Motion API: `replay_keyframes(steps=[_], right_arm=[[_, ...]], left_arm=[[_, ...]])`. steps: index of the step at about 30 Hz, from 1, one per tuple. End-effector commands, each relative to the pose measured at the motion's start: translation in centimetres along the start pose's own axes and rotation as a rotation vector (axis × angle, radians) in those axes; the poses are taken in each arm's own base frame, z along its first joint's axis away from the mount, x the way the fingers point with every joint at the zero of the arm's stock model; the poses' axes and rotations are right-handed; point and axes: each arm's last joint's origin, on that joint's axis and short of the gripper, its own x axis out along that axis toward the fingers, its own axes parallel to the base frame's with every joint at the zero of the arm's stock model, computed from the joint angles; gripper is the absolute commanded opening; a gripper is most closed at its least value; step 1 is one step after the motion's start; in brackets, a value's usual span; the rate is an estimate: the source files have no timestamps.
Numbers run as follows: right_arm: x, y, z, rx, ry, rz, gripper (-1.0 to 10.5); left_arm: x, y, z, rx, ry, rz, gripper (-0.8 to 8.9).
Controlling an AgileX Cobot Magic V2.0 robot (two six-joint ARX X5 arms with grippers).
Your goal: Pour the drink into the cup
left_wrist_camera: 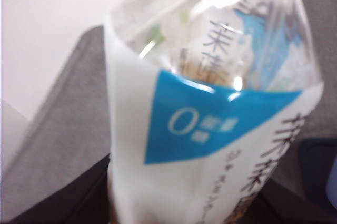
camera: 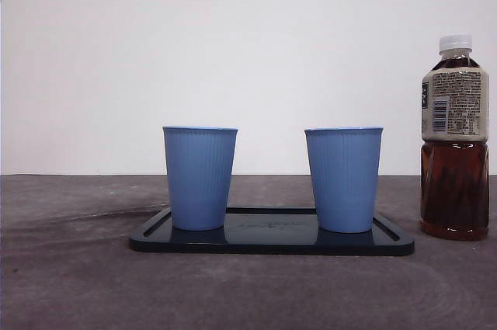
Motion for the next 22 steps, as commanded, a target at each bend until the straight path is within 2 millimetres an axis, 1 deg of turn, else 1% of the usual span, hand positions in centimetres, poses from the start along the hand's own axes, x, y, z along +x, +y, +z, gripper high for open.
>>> replay_keyframes(steps=[1, 7, 10, 13, 19, 22], right_arm=[[-0.4, 0.2, 0.4, -0.004, -0.026, 0.015, 4.4], [-0.4, 0.2, 0.4, -0.004, -0.023, 0.025, 4.4], [-0.4, 0.2, 0.4, -0.004, -0.021, 0.033, 4.4], [-0.4, 0.2, 0.4, -0.001, -0.020, 0.033, 4.4], [-0.4, 0.2, 0.4, 0.002, -0.013, 0.037, 4.4], [-0.4, 0.2, 0.4, 0.006, -0.013, 0.037, 4.4]], left_arm=[[1.1, -1.0, -1.7, -0.069, -0.022, -0.067, 1.84], [4.0, -3.2, -5.4, -0.133, -0.030, -0.240, 1.83], [5.6, -3.8, -7.0, -0.164, -0.021, -0.310, 1.83], [7.0, -3.8, -8.2, -0.182, -0.004, -0.328, 1.83], [9.5, -3.2, -9.3, -0.261, -0.034, -0.347, 1.82], [10.8, -3.1, -9.3, -0.289, -0.048, -0.390, 1.82]])
